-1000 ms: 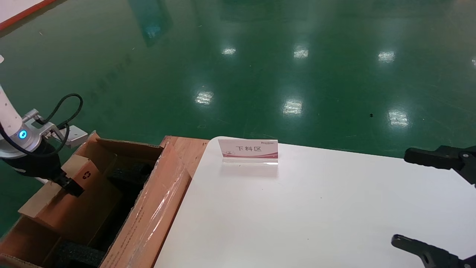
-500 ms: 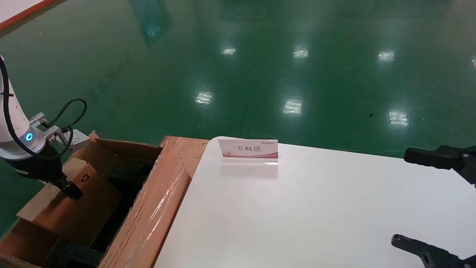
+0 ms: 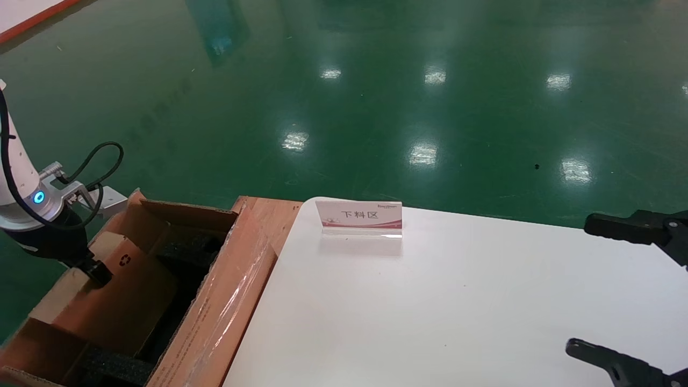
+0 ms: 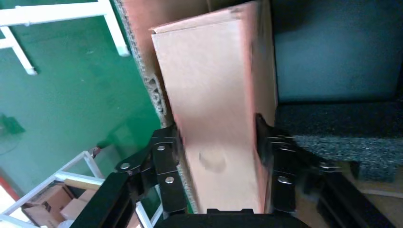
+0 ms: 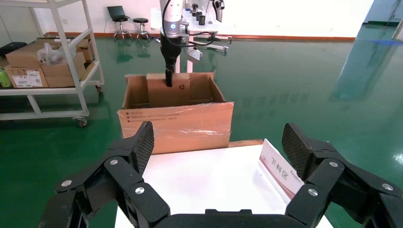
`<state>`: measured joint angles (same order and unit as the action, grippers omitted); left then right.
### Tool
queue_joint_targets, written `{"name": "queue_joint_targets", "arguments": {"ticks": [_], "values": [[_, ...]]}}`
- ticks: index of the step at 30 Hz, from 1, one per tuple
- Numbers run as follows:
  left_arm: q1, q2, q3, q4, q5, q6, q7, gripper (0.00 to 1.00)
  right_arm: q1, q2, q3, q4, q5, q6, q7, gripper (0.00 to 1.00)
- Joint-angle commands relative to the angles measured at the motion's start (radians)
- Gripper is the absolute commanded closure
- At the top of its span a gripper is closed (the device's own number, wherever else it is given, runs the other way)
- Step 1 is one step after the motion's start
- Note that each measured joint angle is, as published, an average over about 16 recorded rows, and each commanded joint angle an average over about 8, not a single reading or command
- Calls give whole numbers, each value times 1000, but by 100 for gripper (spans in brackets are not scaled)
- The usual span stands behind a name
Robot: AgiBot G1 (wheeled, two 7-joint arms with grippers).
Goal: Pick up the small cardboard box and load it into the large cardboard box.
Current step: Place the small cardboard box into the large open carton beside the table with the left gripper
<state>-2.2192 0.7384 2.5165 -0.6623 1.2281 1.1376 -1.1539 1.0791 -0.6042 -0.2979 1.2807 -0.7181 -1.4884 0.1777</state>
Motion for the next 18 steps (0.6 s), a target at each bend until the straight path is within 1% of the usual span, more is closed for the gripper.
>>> {"name": "queue_joint_targets", "arguments": {"ticks": [1, 7, 10, 14, 18], "values": [[-1, -1, 0, -1, 0, 0, 0, 0, 0, 0, 0, 0, 0, 0, 0, 0], [-3, -1, 0, -3, 1, -1, 0, 0, 0, 0, 0, 0, 0, 0, 0, 0], [-15, 0, -7, -15, -2, -5, 16, 0, 0, 0, 0, 0, 0, 0, 0, 0], [-63, -10, -35, -57, -18, -23, 66, 0, 0, 0, 0, -1, 0, 0, 0, 0], [-139, -39, -75, -126, -39, -62, 122, 0, 0, 0, -1, -1, 0, 0, 0, 0]]}}
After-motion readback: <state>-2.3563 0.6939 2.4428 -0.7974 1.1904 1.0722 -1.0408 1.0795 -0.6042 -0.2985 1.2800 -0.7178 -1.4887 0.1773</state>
